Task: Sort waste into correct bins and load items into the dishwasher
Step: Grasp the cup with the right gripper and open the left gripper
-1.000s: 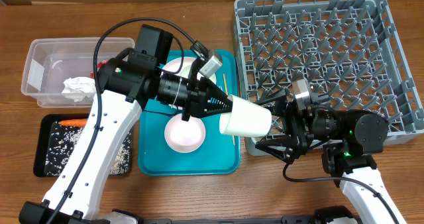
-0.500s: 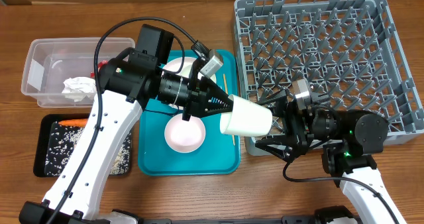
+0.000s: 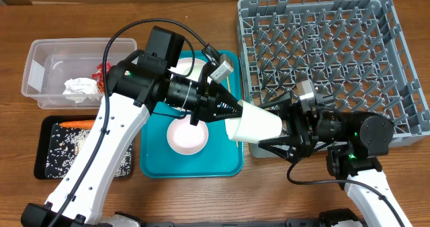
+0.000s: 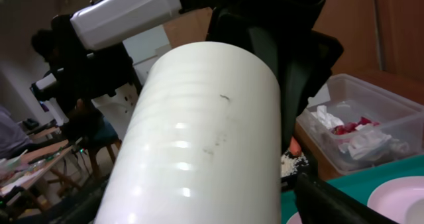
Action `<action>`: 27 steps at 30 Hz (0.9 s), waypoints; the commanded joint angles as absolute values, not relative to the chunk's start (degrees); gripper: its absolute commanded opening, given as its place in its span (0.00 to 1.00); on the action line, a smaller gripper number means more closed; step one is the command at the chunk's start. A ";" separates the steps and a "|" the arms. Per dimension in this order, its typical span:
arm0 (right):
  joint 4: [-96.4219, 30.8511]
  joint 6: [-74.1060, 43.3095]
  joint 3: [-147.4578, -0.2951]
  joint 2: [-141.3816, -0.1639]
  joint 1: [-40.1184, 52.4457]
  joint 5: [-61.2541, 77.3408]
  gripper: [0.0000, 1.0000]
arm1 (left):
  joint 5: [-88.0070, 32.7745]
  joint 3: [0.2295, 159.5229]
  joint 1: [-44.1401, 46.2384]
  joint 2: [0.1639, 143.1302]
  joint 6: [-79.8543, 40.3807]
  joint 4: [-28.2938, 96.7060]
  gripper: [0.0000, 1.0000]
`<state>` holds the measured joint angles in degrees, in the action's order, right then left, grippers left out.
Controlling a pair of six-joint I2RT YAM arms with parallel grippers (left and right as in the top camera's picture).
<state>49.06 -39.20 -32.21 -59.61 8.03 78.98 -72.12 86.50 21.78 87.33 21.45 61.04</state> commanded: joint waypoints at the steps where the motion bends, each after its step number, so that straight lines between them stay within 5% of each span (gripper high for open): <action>1: 49.28 -39.51 -33.12 -59.40 8.43 78.00 0.79 | -72.90 87.33 22.59 87.64 22.70 61.04 0.04; 7: 49.32 -39.51 -33.12 -59.40 8.43 77.78 0.65 | -72.34 87.33 22.59 87.66 22.70 61.01 0.04; 17: 49.45 -39.51 -33.12 -59.40 8.43 76.73 0.63 | -70.46 87.33 22.59 87.66 21.63 60.77 0.06; 20: 49.45 -39.53 -33.12 -59.40 8.40 76.77 0.61 | -68.55 87.33 22.55 87.66 21.52 60.80 0.21; 26: 49.45 -39.46 -33.12 -59.40 8.40 76.62 0.57 | -67.51 87.33 22.52 87.66 20.75 60.69 0.25; 27: 49.43 -39.46 -33.12 -59.40 8.40 76.53 0.56 | -67.48 87.33 22.52 87.66 20.75 60.62 0.34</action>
<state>49.06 -39.62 -32.21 -59.64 8.08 77.65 -68.27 86.50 22.15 87.44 21.21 60.69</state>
